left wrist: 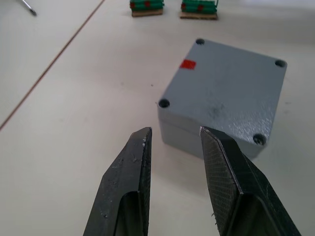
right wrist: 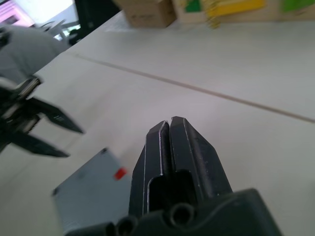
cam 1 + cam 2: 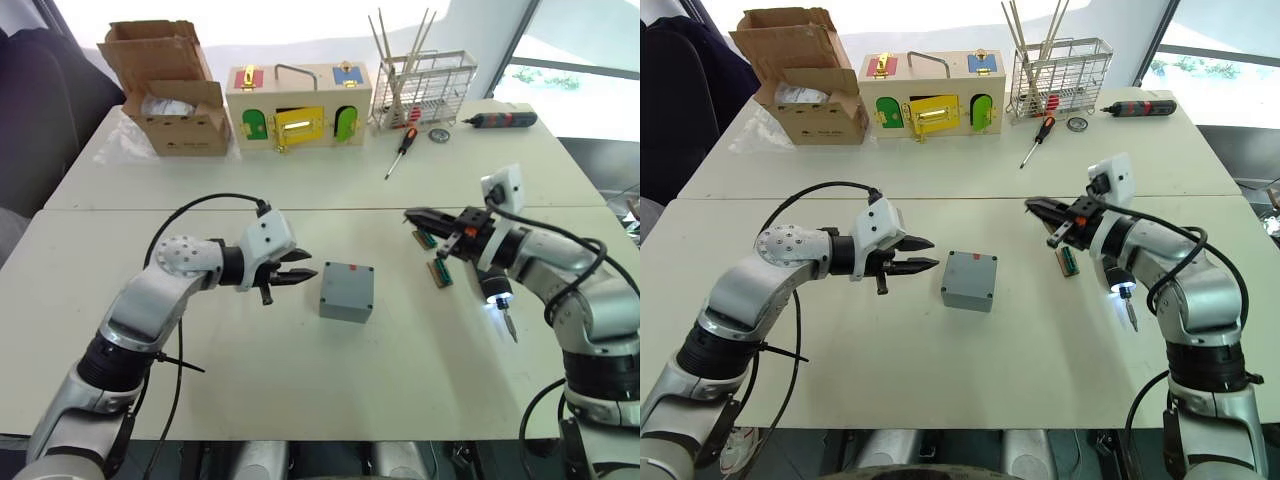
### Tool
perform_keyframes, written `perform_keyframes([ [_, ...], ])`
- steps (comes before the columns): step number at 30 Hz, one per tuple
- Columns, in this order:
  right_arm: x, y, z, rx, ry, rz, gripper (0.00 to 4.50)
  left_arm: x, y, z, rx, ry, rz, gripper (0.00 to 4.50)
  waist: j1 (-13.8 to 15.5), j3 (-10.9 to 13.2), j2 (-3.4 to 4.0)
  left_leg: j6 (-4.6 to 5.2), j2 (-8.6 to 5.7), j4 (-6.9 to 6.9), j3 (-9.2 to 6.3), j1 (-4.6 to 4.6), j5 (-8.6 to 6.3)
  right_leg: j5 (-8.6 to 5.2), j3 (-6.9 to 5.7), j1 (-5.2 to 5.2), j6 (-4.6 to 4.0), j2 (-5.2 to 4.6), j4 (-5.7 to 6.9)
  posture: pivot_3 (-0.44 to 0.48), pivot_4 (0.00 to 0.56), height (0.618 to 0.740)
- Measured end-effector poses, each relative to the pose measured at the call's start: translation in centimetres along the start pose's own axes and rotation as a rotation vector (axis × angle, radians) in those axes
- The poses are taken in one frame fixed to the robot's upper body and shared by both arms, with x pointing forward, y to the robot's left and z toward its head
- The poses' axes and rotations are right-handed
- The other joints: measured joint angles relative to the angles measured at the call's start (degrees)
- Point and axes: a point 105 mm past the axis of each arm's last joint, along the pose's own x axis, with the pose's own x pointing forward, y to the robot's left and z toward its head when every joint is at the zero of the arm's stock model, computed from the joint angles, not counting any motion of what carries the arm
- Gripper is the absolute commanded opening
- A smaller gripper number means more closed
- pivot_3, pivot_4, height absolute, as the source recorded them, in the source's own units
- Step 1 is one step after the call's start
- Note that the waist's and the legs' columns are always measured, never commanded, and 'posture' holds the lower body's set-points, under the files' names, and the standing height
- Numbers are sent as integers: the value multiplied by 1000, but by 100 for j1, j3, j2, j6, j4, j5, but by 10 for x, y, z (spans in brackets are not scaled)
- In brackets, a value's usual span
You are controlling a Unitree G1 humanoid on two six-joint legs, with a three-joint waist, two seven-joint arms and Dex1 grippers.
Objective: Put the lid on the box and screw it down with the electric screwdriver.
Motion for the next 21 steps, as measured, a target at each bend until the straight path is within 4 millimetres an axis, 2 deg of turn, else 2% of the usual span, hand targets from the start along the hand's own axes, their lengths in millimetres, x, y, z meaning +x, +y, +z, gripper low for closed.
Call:
perform_keyframes([
  [5,8,21,-13,28,40,80,29,-1,-6,-1,-8,-1,-21,1534,34,0,0,0,-3,3,-1,-1,0,0,0,1,0,-1,0,0,150,730],
  [21,10,25,-29,59,84,109,29,-2,-15,3,-20,-18,-52,1534,25,0,0,0,-2,2,-1,0,0,0,0,0,0,-1,-1,0,150,730],
])
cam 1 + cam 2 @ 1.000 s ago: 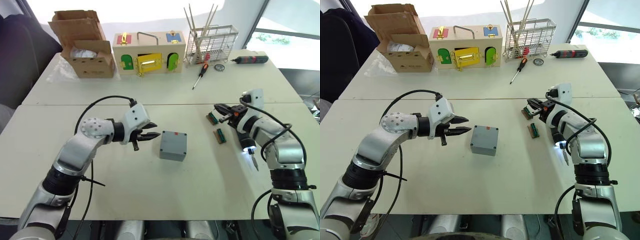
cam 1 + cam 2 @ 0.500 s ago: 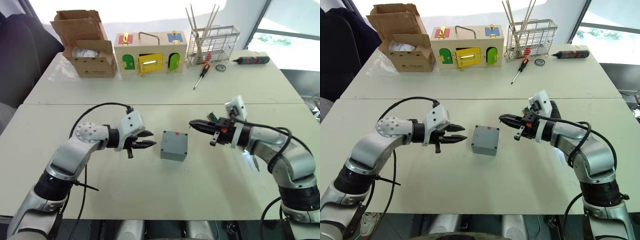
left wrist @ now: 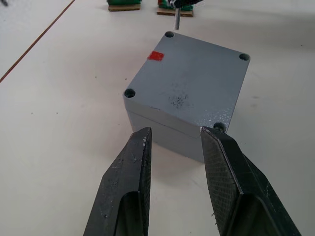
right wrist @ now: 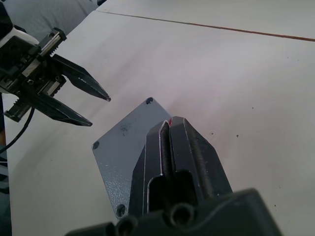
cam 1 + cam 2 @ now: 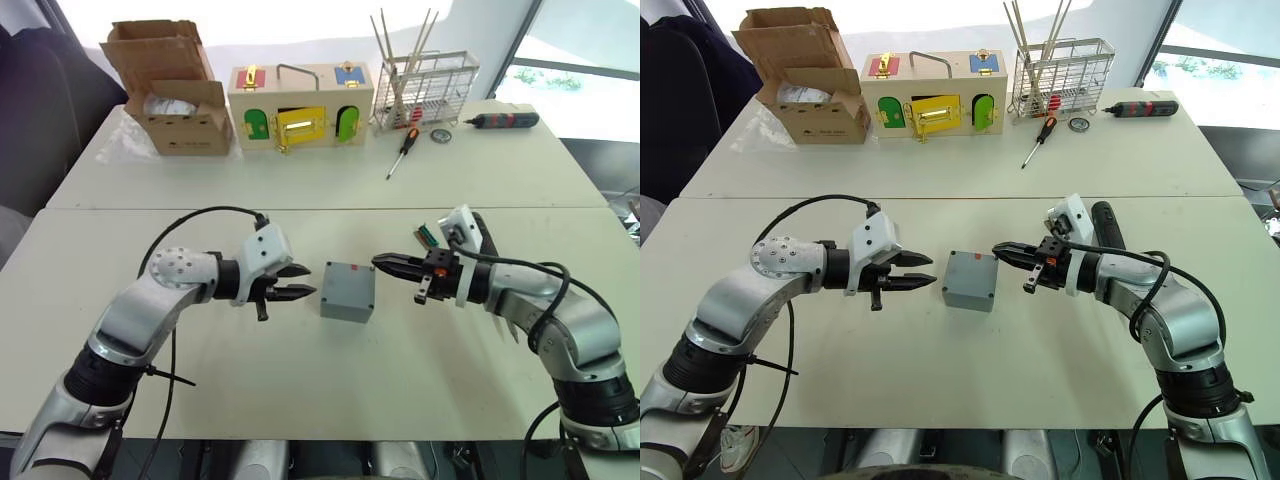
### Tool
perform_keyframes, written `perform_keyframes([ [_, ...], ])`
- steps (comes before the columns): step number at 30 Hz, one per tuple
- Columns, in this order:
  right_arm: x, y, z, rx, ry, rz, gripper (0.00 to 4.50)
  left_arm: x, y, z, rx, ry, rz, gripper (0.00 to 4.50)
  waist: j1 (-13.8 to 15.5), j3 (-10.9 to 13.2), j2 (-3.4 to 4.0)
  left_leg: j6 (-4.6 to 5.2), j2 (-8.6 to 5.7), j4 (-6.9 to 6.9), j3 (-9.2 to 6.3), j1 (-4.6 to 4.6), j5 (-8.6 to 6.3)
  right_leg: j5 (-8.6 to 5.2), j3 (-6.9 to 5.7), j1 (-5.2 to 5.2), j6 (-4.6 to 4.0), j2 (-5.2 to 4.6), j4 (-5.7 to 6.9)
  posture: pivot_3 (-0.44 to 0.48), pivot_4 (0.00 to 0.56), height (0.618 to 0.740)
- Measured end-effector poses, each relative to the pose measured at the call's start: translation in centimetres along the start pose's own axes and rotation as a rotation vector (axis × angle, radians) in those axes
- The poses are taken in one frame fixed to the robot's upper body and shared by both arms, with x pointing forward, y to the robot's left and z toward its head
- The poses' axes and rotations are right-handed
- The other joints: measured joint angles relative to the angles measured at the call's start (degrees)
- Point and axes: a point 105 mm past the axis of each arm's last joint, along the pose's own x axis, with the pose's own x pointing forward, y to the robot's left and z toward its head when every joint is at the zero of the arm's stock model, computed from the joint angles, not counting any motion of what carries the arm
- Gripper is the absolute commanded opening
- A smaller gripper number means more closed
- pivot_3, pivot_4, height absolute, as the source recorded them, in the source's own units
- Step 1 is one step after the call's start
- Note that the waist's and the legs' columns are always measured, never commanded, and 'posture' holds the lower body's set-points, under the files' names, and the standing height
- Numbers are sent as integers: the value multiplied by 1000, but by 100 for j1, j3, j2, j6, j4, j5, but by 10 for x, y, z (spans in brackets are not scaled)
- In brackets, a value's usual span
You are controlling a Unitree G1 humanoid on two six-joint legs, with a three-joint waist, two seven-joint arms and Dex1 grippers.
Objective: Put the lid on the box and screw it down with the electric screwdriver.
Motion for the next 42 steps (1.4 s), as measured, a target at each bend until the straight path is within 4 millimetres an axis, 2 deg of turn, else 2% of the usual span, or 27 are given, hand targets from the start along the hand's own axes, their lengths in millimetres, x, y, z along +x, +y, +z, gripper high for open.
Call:
perform_keyframes([
  [10,2,-6,-6,-4,7,-19,29,0,-2,1,-15,-9,-16,1534,-1,0,0,0,0,0,0,0,0,0,0,0,0,0,0,0,150,730],
  [23,8,-3,-10,-17,21,-9,29,0,-1,1,-14,-8,-5,1534,-3,0,0,0,0,0,0,0,0,0,0,0,0,0,0,0,150,730],
  [26,9,-3,-10,-28,28,-10,932,0,-1,1,-14,-8,-4,1534,-4,0,0,0,0,0,0,0,0,0,0,0,0,0,0,0,150,730],
  [31,10,-2,-11,-30,38,6,3506,0,-1,1,-15,-9,2,1534,1,0,0,0,-1,0,0,0,0,0,0,0,0,0,-1,0,150,730],
  [34,9,-5,-8,-36,33,-3,4486,1,-1,2,-15,-13,1,1534,1,0,0,0,0,0,0,0,0,0,0,0,0,0,-1,0,150,730],
  [38,-9,-23,13,26,-1,-78,4486,3,-2,8,-18,-44,-13,1534,18,0,0,0,-1,1,-1,-2,0,0,0,1,0,-2,-1,0,150,730],
  [42,-49,-50,63,62,-68,-184,4486,10,-6,31,-7,-137,-57,1534,15,1,1,0,-2,1,-2,-3,0,0,-1,1,0,-4,-4,0,150,730],
])
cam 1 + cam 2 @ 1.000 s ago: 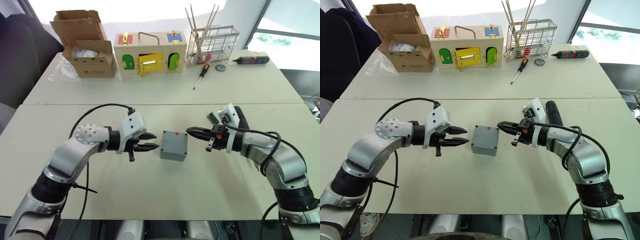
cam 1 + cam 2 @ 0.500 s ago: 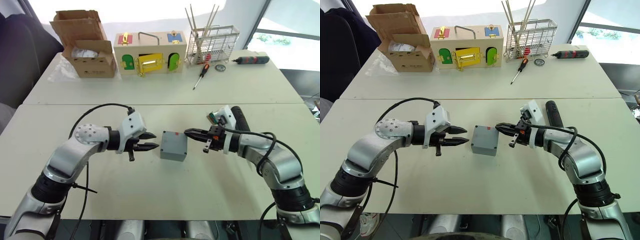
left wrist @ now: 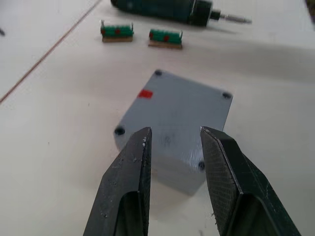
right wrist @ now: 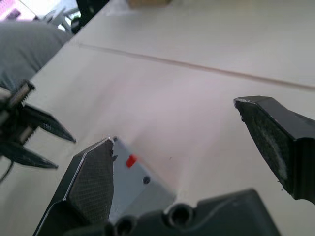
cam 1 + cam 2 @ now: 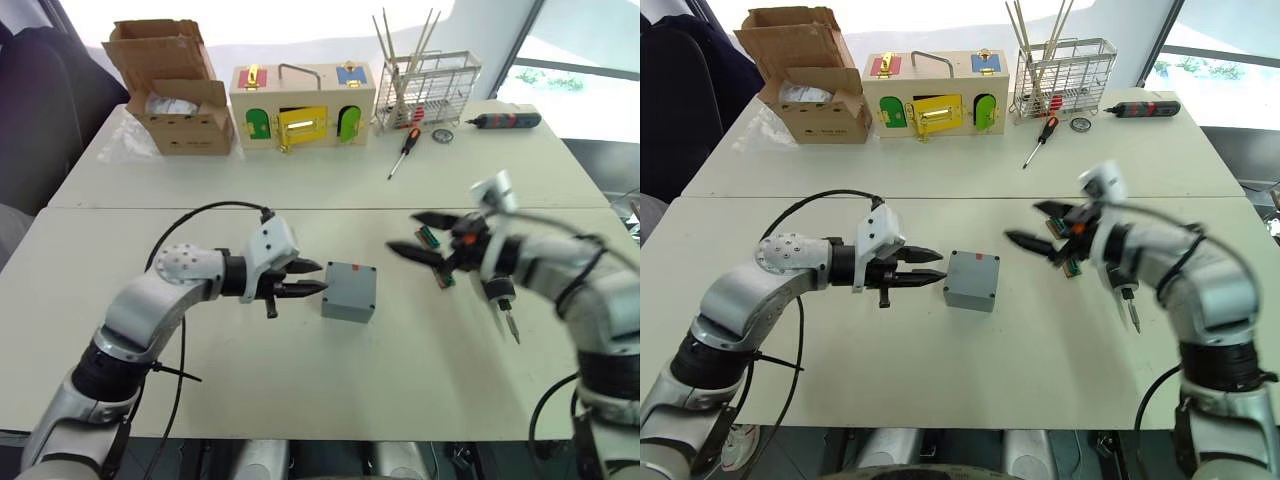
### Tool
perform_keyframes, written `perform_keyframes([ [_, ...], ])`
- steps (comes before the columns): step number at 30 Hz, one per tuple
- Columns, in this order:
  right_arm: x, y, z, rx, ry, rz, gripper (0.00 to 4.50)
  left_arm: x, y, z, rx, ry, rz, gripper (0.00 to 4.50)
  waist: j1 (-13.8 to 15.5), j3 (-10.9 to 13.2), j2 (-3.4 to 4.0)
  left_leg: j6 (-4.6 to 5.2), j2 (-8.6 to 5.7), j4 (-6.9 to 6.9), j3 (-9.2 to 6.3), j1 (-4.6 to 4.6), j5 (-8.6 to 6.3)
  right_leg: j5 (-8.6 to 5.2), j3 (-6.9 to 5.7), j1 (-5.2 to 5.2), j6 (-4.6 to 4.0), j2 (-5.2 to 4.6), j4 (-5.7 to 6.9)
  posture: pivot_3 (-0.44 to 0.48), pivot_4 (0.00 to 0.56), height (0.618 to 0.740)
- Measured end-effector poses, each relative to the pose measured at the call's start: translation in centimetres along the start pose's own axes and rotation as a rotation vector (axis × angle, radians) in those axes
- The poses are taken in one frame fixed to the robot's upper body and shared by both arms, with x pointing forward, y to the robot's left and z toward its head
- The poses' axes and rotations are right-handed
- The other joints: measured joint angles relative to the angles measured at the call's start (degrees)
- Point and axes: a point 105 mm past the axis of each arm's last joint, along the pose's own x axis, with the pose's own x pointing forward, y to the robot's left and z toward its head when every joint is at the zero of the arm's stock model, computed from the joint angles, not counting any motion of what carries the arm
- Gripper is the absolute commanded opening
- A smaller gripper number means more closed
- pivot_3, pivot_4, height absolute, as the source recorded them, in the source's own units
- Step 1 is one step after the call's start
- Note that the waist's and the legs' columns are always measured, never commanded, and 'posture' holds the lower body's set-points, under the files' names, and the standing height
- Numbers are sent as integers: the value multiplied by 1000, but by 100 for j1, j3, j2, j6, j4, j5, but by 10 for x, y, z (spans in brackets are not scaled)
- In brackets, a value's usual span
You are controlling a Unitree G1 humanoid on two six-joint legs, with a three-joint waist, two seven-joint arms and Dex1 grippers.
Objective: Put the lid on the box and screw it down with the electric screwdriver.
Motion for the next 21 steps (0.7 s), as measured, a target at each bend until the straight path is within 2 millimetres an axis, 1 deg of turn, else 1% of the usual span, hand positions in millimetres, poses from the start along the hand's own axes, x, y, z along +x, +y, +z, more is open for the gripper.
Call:
perform_keyframes([
  [1,-9,-6,14,-10,-23,-22,4486,2,-2,5,7,-21,-15,1534,-4,0,0,1,1,-1,0,0,-1,0,0,0,0,0,-1,0,150,730],
  [2,-17,-11,22,-25,-32,-46,4486,4,-4,9,13,-36,-26,1534,-9,-1,-1,2,3,-5,1,1,-1,0,-1,0,0,2,-2,0,150,730],
  [3,-22,-15,25,-33,-30,-63,4486,4,-5,11,18,-40,-30,1534,-14,-1,-2,2,5,-6,0,1,-2,0,-2,0,0,3,-2,0,150,730],
  [4,-28,-22,22,-54,25,-95,4486,6,-5,12,24,-44,-38,1534,-17,-1,-1,3,5,-6,4,1,-2,0,-1,-2,0,3,-2,0,150,730],
  [7,-57,-52,-7,-97,332,-222,4486,18,-14,19,57,-77,-87,1534,8,2,5,7,-3,3,12,-1,-4,0,1,4,0,-3,-6,0,150,730],
  [9,-73,-65,-18,-41,450,-286,4486,25,-20,19,78,-80,-120,1534,-34,2,5,14,-2,5,20,1,-8,0,10,4,0,-4,-7,0,150,730],
  [11,-82,-69,-30,42,546,-311,4486,31,-25,20,99,-87,-140,1534,-75,2,6,15,2,2,23,2,-9,0,14,0,0,-2,-6,0,150,730],
  [13,-87,-70,-43,137,636,-321,4486,36,-30,21,112,-96,-158,1534,-108,2,6,15,6,-3,21,2,-9,0,12,-6,0,-1,-5,0,150,730],
  [16,-90,-72,-58,254,725,-337,4486,42,-34,22,119,-108,-165,1534,-134,2,6,15,6,-4,21,-1,-9,0,12,-10,0,-1,-6,0,150,730],
  [18,-84,-74,-61,355,739,-337,4486,44,-37,21,116,-114,-159,1534,-158,1,7,15,6,-3,24,-1,-9,0,14,-10,0,-1,-7,0,150,730],
  [21,-73,-73,-69,451,769,-317,4486,45,-40,20,117,-121,-143,1534,-140,1,7,14,6,-4,22,-3,-9,0,14,-13,0,-1,-6,0,150,730],
])
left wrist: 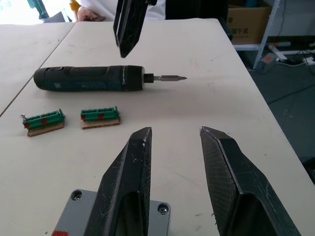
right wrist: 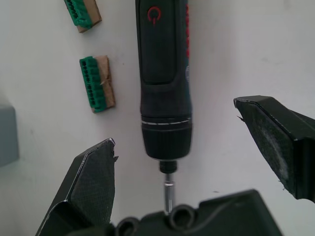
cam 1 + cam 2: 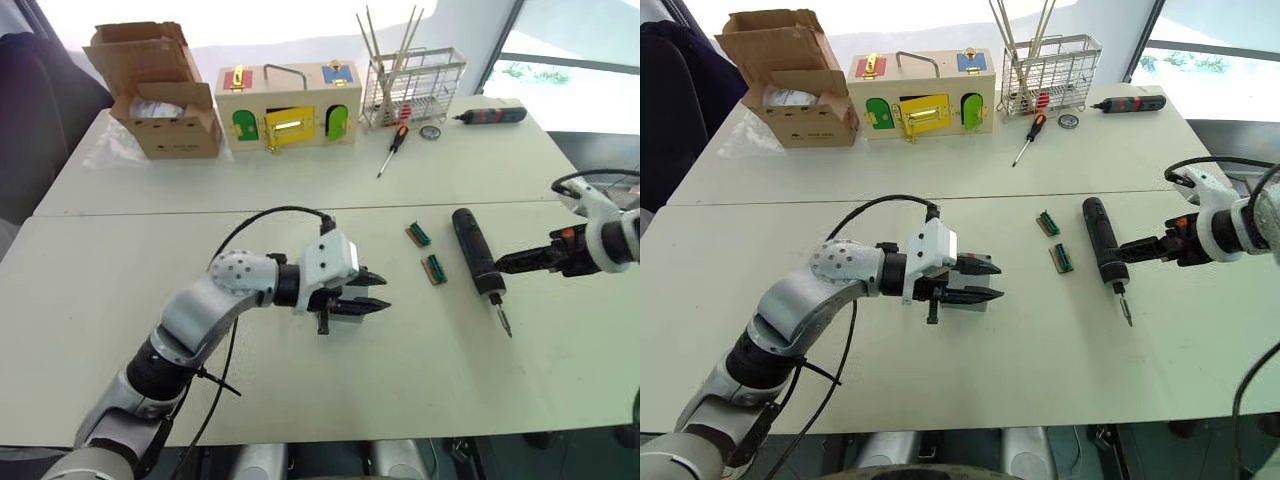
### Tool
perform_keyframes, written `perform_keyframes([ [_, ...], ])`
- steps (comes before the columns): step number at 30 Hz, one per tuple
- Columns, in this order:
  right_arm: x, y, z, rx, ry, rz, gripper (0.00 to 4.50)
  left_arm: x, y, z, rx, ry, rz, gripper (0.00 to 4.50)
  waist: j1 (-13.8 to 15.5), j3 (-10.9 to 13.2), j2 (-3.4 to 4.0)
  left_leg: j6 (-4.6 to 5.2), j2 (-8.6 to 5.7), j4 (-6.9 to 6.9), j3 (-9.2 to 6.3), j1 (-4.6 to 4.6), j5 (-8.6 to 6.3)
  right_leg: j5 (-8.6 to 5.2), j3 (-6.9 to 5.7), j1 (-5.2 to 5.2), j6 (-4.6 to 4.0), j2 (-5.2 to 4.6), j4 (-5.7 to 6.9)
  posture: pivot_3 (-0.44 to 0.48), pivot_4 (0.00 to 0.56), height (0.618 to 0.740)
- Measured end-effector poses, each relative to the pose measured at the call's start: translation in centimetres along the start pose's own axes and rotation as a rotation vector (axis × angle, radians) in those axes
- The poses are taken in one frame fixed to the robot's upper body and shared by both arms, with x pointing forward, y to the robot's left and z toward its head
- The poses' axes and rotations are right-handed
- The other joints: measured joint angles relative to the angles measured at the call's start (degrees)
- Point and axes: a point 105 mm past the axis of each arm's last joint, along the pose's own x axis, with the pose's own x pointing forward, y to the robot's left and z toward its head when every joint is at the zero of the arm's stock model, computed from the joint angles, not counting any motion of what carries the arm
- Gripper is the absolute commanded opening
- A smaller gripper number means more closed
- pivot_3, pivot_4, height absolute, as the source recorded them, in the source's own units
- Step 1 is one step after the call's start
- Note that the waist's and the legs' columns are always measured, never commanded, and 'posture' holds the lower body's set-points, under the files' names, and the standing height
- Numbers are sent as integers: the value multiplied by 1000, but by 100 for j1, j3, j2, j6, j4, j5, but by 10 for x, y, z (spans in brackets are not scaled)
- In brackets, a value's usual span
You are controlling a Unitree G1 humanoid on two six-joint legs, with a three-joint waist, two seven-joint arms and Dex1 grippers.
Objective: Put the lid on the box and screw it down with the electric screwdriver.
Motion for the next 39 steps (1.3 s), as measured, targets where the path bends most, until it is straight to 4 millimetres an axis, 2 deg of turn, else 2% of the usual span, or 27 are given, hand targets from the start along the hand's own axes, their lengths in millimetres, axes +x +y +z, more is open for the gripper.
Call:
perform_keyframes([
  [7,28,-9,-8,101,117,-11,4486,-1,-4,-4,-22,3,51,1534,122,0,0,-4,-10,6,-1,-6,2,0,0,0,0,-4,0,0,150,730],
  [12,42,-6,-1,49,162,-27,4486,2,-2,-2,-32,-12,84,1534,121,-1,-2,-7,-9,7,-4,-4,4,0,-2,1,0,-3,1,0,150,730],
  [13,43,-6,-1,27,175,-32,3980,2,-2,-3,-35,-11,92,1534,119,-2,-3,-7,-9,7,-4,-3,4,0,-3,2,0,-3,1,0,150,730],
  [17,45,-9,-2,-64,232,-64,2872,1,-3,-6,-48,-3,111,1534,119,-2,-4,-8,-10,8,-5,-1,4,0,-3,4,0,-3,2,0,150,730],
  [20,45,-8,-5,-92,263,-54,1833,-1,-3,-9,-55,5,121,1534,124,-2,-4,-8,-10,6,-9,-1,4,0,-6,3,0,-3,2,0,150,730],
  [25,46,-7,-8,-122,275,-64,1738,-1,0,-10,-50,11,138,1534,139,-4,-6,-10,-10,6,-15,-1,5,0,-13,8,0,-3,1,0,150,730],
  [30,46,-12,-3,-63,218,-62,1738,-2,3,-15,-64,25,140,1534,124,-6,-11,-14,-12,9,-13,4,7,1,-12,17,0,-3,0,0,150,730],
  [32,47,-13,7,-12,162,-59,1738,-4,5,-18,-63,37,133,1534,89,-3,-6,-16,-14,10,-6,4,8,2,-3,11,-1,-3,2,0,150,730],
  [34,33,-11,32,23,36,-44,1738,-7,11,-15,-42,48,125,1534,77,23,37,-18,-18,9,3,-15,10,2,8,-20,-1,-5,10,0,150,730],
  [36,5,-1,70,12,-154,-11,1738,-14,19,-12,-28,56,135,1534,76,34,60,-19,-17,-5,20,-38,11,2,24,-74,1,-5,28,0,150,730],
  [37,-18,6,93,-1,-286,10,1738,-18,25,-11,-23,61,140,1534,79,34,61,-21,-16,-15,19,-53,11,2,16,-95,1,-3,33,0,150,730],
  [39,-56,16,118,-49,-480,21,1738,-24,33,-10,-26,70,144,1534,104,32,55,-21,-6,-21,1,-59,11,2,-19,-97,1,8,34,0,150,730],
])
